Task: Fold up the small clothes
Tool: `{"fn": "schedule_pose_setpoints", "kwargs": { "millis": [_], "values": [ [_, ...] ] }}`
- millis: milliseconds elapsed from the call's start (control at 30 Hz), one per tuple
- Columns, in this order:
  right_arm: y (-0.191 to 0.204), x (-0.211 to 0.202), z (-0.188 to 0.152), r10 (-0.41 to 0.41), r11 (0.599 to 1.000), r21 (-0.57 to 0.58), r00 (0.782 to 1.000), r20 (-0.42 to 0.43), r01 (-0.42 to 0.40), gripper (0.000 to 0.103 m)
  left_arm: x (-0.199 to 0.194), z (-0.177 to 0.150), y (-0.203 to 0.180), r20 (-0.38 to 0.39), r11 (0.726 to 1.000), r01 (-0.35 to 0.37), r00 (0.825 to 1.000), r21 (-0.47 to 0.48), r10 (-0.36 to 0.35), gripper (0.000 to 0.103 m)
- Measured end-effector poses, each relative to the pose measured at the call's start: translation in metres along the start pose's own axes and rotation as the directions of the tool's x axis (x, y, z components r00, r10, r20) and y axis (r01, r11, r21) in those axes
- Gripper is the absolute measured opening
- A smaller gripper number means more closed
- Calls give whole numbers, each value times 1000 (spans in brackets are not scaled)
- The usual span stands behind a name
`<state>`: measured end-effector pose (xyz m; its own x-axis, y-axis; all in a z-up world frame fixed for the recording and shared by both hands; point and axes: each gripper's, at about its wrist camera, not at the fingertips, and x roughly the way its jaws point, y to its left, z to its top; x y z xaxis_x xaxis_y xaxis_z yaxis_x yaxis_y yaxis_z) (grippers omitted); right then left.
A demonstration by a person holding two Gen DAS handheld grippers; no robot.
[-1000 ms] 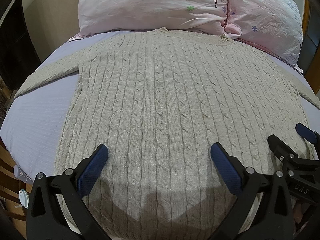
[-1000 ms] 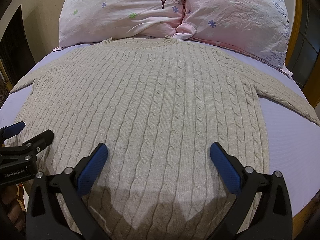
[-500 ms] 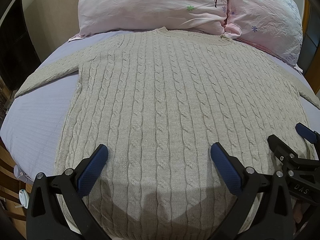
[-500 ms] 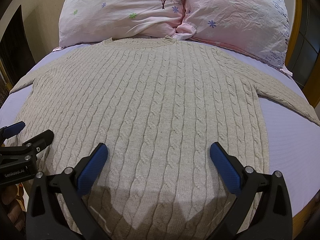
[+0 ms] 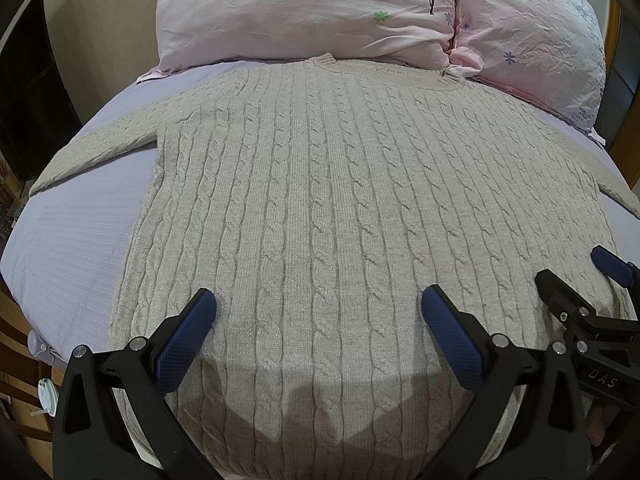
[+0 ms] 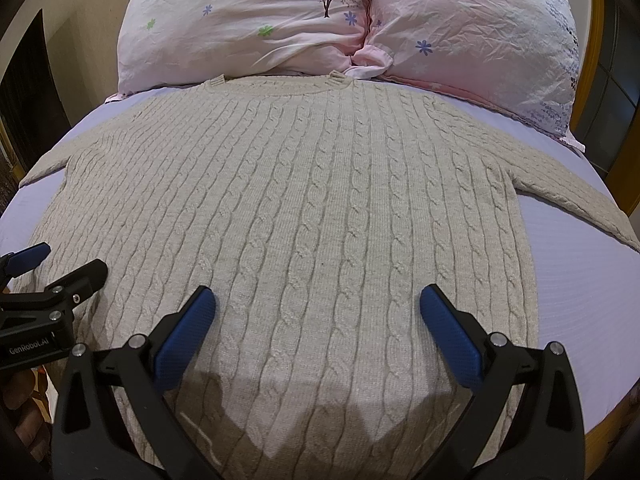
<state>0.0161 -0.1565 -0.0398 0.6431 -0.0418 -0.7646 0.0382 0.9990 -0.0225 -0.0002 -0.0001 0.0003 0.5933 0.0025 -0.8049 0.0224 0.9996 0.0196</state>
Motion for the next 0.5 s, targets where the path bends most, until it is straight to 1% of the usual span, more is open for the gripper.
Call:
{"fn": "schedule_pose_setpoints", "kwargs": {
  "millis": [167, 233, 267, 300, 333, 367, 400, 433, 467, 500],
  "values": [
    [0, 0, 0, 3, 1000, -3, 1000, -2, -3, 101, 0, 0, 0, -1, 1000, 0, 1000, 1, 0, 102],
    [-6, -1, 3, 36, 999, 2, 999, -6, -36, 101, 0, -1, 0, 3, 1000, 1, 1000, 5, -1, 102],
    [-16, -4, 5, 72, 997, 25, 997, 13, -73, 101, -1, -1, 0, 6, 1000, 2, 1000, 8, -2, 102],
    [-34, -16, 8, 109, 991, 66, 993, 52, -113, 101, -1, -2, 1, 11, 1000, 6, 1000, 13, -6, 102],
    [-66, -28, 13, 121, 980, 142, 985, 123, -138, 101, 0, -2, 1, 17, 1000, 11, 1000, 17, -12, 102],
    [-74, -28, 16, 91, 976, 184, 984, 150, -119, 101, 0, -1, 0, 21, 1000, 17, 1000, 19, -17, 102],
    [-104, -35, 21, 54, 959, 265, 981, 188, -103, 101, -2, -1, 0, 24, 1000, 21, 999, 21, -21, 102],
    [-136, -41, 24, 2, 934, 351, 979, 202, -74, 101, -5, -2, 2, 31, 999, 34, 999, 26, -35, 102],
    [-179, -47, 26, -63, 885, 465, 979, 197, -37, 101, -5, -1, 1, 35, 999, 43, 998, 27, -44, 102],
    [-216, -50, 24, -102, 829, 559, 978, 184, -18, 101, -6, 0, 2, 40, 998, 55, 998, 28, -56, 102]
  ]
}}
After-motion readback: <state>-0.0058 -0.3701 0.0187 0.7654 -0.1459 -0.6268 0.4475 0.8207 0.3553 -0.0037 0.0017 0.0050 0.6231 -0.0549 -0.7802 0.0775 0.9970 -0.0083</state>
